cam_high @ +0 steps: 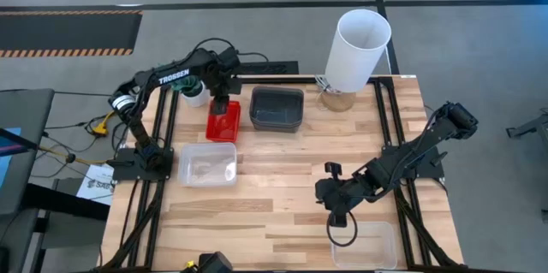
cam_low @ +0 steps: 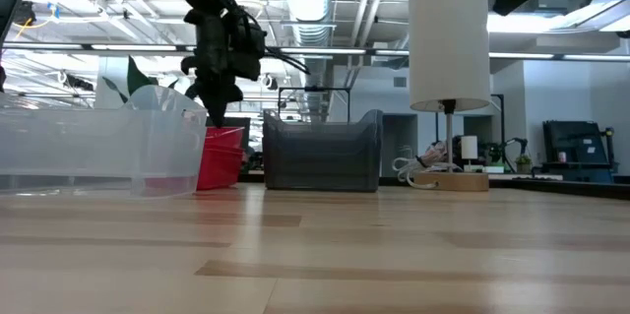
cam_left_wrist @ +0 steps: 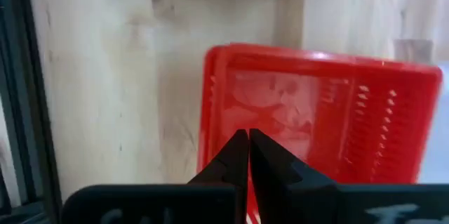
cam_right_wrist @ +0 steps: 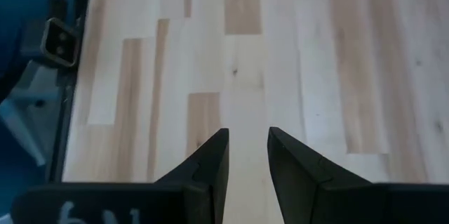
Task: Stack baskets by color
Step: Stack the bottom red bin on the top red bin, then stack the bottom transparent bin on the top transparent bin
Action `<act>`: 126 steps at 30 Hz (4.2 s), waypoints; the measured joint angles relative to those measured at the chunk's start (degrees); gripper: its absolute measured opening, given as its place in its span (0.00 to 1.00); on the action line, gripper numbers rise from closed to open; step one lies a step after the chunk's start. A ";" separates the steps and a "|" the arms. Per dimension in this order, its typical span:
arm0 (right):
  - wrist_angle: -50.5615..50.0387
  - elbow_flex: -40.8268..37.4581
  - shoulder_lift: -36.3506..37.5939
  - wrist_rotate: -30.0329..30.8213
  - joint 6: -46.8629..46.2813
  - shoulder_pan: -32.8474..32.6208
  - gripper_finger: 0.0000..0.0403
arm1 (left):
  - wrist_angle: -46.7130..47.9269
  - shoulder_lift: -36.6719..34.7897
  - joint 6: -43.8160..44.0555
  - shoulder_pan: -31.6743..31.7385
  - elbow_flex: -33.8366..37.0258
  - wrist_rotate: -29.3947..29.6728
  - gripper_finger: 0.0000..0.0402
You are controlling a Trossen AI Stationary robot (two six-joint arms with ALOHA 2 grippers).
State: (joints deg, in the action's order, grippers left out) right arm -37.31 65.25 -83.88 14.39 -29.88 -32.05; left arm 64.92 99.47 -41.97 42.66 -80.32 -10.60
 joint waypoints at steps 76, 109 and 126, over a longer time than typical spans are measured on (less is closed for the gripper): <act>-23.33 0.02 -13.68 -13.18 -29.71 -17.03 0.70 | -67.06 -44.86 29.42 -43.50 44.38 -5.06 0.56; 7.32 5.39 -2.09 10.05 9.98 3.60 0.01 | -35.76 -64.78 50.58 -47.38 41.73 46.14 0.56; 28.97 37.23 -28.20 -10.12 44.96 30.80 0.00 | -54.20 -69.13 20.50 -31.51 38.63 68.29 0.56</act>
State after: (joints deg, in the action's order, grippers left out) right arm -8.35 102.49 -112.07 4.27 15.08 -1.25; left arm 10.71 30.34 -21.47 11.15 -41.69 57.70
